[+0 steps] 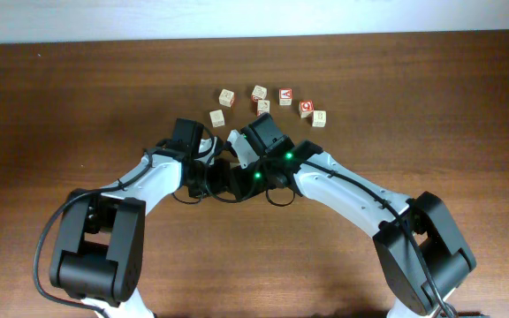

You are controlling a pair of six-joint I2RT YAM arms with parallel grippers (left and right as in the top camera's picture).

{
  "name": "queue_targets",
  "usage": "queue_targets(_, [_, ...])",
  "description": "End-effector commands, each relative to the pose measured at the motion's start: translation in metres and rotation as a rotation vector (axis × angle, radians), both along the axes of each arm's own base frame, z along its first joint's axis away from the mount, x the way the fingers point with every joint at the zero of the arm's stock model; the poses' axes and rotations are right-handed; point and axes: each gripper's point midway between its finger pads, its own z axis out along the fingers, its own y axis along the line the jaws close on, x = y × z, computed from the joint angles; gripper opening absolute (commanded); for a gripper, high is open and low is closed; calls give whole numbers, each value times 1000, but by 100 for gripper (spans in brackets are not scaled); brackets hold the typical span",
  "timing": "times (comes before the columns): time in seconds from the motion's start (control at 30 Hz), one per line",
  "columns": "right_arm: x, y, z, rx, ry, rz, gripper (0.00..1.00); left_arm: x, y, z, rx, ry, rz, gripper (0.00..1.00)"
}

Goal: Rotate 3 blocks

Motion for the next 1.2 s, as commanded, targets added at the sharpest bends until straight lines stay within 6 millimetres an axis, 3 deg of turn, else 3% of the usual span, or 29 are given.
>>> queue_targets(0.0, [2, 2, 17, 22, -8, 25, 4, -2, -11, 5, -39, -3, -33, 0])
queue_targets(0.1, [14, -19, 39, -4, -8, -26, 4, -2, -11, 5, -38, -3, -32, 0])
queue_targets(0.27, [29, -53, 45, -39, -2, -115, 4, 0, -8, 5, -23, 3, -9, 0])
queue_targets(0.33, [36, -68, 48, -50, -1, -156, 4, 6, 8, 5, 51, 15, 45, 0])
queue_targets(0.4, [42, -87, 47, -63, 22, -200, 4, 12, 38, 11, 198, 9, 102, 0])
queue_targets(0.47, [49, -106, 63, -55, -13, -228, 4, 18, 80, 36, 337, -25, 186, 0])
queue_targets(0.57, [36, -154, 116, -111, -126, -326, 4, 25, 113, 119, 343, -235, 256, 0])
queue_targets(0.6, [23, -174, 143, -128, -184, -372, 5, 22, 125, 152, 344, -324, 302, 14])
queue_targets(0.63, [14, -183, 158, -127, -216, -392, 5, 17, 128, 168, 344, -366, 319, 30])
queue_targets(0.67, [-8, -202, 188, -126, -290, -439, 6, 7, 129, 181, 338, -383, 322, 64])
queue_targets(0.7, [-23, -214, 202, -141, -337, -466, 9, 0, 130, 181, 342, -368, 319, 99])
queue_targets(0.73, [-40, -225, 218, -148, -389, -493, 13, -1, 130, 181, 343, -364, 318, 99])
queue_targets(0.77, [-69, -238, 235, -139, -441, -520, 28, -2, 130, 181, 343, -362, 318, 100])
queue_targets(0.83, [-98, -248, 248, -117, -490, -533, 80, -2, 130, 181, 343, -362, 318, 99])
queue_targets(0.87, [-112, -254, 254, -110, -519, -544, 99, -2, 130, 181, 343, -362, 318, 99])
queue_targets(0.93, [-132, -261, 256, -104, -539, -551, 99, -2, 130, 181, 343, -362, 318, 99])
queue_targets(1.07, [-134, -262, 254, -110, -533, -549, 99, -2, 130, 181, 343, -362, 318, 99])
queue_targets(1.17, [-117, -299, 261, -275, -643, -690, 98, -2, 130, 181, 343, -362, 318, 99])
